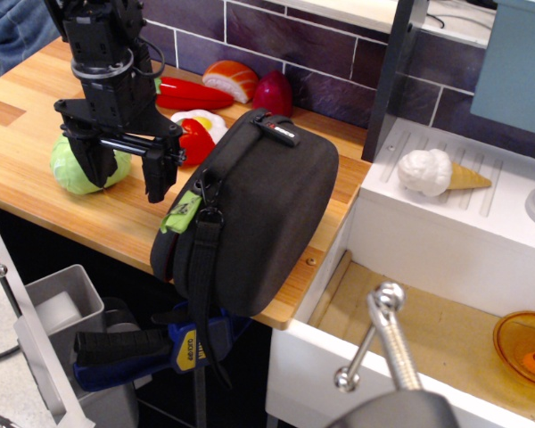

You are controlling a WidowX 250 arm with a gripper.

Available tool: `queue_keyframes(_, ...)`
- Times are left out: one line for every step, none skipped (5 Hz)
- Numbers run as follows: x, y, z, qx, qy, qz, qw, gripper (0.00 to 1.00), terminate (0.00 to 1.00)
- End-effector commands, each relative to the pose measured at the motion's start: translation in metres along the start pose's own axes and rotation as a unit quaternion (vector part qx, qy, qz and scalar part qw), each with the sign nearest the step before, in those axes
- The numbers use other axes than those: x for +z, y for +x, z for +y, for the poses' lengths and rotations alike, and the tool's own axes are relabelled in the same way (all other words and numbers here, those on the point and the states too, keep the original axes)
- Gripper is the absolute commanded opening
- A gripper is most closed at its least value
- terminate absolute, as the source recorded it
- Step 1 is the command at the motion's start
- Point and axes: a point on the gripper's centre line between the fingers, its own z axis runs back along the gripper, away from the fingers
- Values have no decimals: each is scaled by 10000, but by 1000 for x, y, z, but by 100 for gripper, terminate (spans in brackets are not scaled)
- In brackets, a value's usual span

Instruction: Zip zipper bag

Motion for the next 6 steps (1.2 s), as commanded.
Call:
queue_keyframes(0,0,0,0,0,0,10000,100,0)
queue_keyframes(38,-18,-8,6,-372,143,9992,100,0)
queue_keyframes(76,-37,-22,-79,-837,190,9963,100,0)
queue_keyframes(92,-56,-43,-292,-1048,311,9936,100,0)
queue_keyframes(93,-76,-63,-484,-1050,168,9932,100,0)
queue_keyframes(89,-83,-76,-562,-907,132,9942,100,0)
